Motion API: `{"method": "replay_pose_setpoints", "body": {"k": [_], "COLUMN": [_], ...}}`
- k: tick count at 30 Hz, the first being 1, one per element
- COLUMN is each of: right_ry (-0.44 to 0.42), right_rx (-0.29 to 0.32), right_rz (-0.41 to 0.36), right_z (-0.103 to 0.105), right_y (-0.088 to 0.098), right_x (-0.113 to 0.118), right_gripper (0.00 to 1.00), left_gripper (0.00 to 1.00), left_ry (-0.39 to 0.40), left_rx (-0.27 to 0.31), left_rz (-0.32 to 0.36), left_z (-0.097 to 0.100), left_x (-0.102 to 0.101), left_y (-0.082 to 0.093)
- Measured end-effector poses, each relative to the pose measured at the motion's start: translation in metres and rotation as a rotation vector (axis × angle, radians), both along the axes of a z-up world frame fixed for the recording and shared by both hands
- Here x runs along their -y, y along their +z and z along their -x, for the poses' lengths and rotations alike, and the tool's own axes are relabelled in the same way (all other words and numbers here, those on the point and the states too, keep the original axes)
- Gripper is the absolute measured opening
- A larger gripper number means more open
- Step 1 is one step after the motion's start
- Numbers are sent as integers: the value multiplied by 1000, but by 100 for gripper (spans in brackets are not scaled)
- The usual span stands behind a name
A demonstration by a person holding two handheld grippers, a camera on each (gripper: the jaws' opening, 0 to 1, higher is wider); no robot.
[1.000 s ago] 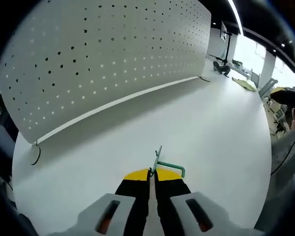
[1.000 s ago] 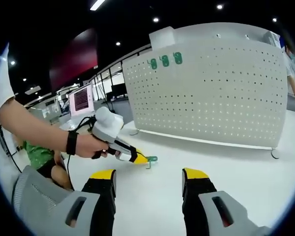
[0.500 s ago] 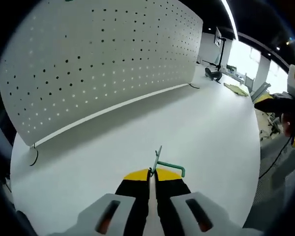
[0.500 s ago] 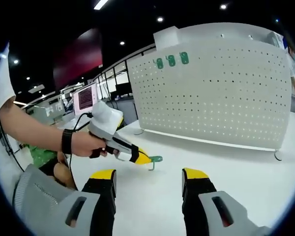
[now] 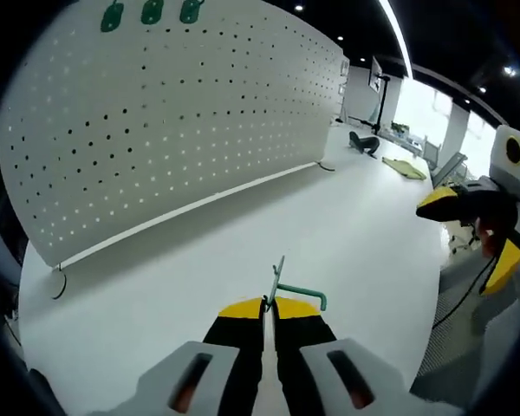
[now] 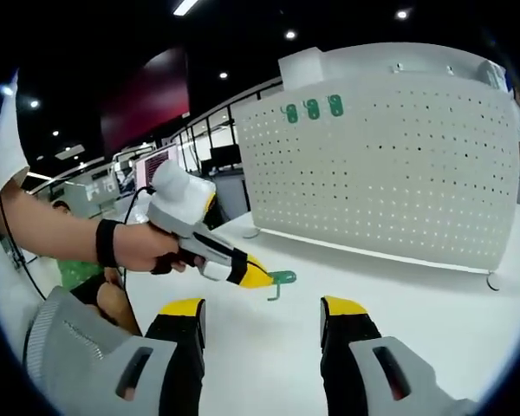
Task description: Insert the hook assembly into the mounting plate slot until the hook locks in place.
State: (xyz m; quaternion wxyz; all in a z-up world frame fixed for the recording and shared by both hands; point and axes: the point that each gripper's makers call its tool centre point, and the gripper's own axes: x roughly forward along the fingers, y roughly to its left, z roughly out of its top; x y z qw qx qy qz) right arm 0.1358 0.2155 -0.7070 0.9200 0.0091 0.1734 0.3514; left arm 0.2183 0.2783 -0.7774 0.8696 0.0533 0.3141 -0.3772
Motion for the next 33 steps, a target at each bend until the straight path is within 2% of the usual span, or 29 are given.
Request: {"method": "replay_pose_setpoints", "body": {"k": [4,11,14,18,25,33], "right_ry": [16,38,47,61,64,67], "right_rx": [5,11,12,16,16,22], "right_rz": [2,0,5,17,24,31], "right_z": [0,1,3,5,8,13], "right_y": [2,5,5,4,3,3], "right_x": [-4,-10,-12,-13,-10,-9], "right_gripper": [52,50,49,49,47,43], "left_gripper": [3,3,3,3,3,3], "left_ry": [-9,-37,-51,-82,-107,-115], "left_rx": [-3,-5,-47,-77,-84,-124], "left_rz": [28,20,51,54,64,76], "left_z": [8,17,23,31,40,50], "left_x": [4,7,11,18,27,30], "left_y": [9,17,21,25,32,36]}}
